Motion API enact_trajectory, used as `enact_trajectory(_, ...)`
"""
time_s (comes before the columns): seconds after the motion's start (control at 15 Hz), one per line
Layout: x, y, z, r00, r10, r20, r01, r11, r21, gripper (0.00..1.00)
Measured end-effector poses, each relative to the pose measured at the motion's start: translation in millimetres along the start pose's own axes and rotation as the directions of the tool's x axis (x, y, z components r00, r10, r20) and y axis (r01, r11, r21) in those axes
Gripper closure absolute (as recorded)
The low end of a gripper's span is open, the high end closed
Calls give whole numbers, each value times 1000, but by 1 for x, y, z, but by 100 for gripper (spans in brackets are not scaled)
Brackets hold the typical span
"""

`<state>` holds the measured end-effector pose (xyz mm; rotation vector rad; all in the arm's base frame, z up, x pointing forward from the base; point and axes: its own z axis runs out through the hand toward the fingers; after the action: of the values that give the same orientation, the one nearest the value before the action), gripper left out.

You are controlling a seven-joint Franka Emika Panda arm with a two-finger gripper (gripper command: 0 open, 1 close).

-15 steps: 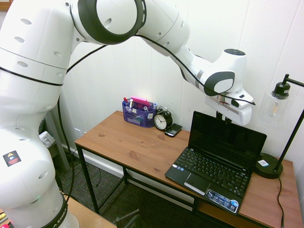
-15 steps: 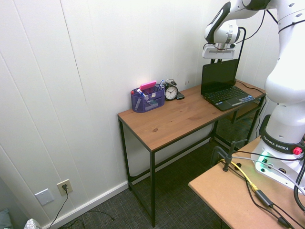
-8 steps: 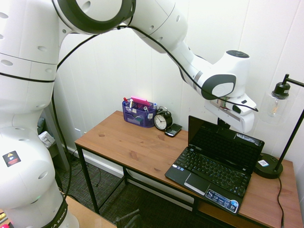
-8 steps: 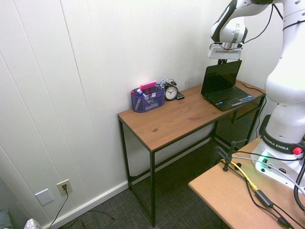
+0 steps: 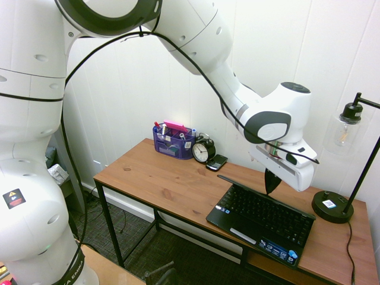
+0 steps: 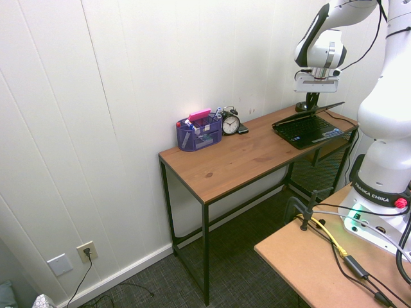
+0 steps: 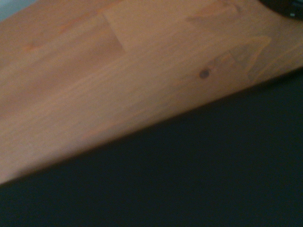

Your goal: Close the laptop lid

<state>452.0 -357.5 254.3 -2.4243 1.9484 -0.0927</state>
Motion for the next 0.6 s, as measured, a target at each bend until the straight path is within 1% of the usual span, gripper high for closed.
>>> enact_trajectory(0.4,-9,19,58,999,-8,33,10,997,-78,100)
enact_trajectory(0.6,-8,18,62,1000,-9,29,11,997,-81,100)
